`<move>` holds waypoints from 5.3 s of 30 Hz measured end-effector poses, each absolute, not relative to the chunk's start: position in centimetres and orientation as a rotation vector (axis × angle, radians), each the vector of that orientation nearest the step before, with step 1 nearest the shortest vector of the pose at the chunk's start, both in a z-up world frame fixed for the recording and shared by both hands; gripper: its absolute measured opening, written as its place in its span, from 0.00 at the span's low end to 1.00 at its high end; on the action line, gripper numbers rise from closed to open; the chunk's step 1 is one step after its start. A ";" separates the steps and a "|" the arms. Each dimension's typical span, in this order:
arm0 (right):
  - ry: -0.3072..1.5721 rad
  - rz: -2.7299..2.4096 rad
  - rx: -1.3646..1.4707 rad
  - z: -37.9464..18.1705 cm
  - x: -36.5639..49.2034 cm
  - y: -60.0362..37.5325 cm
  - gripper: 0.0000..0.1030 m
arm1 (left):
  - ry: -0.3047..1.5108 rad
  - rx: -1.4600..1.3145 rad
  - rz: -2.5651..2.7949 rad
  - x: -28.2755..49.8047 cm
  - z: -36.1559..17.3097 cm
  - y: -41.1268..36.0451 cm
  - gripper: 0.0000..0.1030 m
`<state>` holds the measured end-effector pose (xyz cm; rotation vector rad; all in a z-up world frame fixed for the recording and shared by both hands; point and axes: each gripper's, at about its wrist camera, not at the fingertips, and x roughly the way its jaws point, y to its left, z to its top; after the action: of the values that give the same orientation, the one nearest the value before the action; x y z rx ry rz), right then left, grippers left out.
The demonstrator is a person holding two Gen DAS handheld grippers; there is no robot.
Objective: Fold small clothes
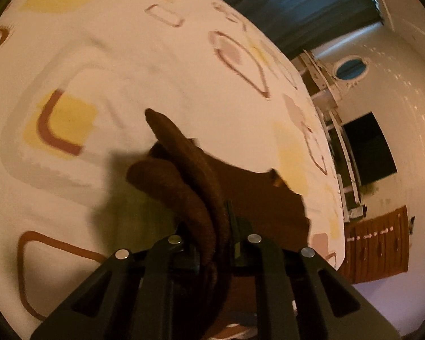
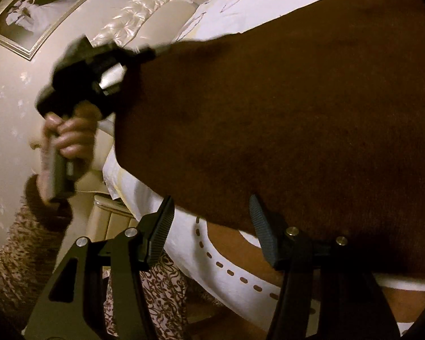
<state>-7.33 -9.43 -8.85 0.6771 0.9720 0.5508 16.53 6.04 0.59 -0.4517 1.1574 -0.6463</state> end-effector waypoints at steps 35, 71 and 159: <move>0.866 0.345 0.912 -6.1 -18.2 -33.7 0.62 | 1.023 -0.113 -0.720 2.2 2.9 -17.3 0.51; 0.758 0.307 0.819 -2.4 0.2 -34.5 0.08 | 1.005 -0.286 -0.544 2.3 -4.5 -3.2 0.69; 0.852 0.230 1.067 -10.9 -0.7 -39.0 0.05 | 1.027 -0.103 -0.644 0.9 -6.7 -6.6 0.74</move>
<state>-0.65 -39.03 -10.89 1.0675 0.8521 0.2303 0.88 -6.58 -6.68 -0.1027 1.0270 -0.6438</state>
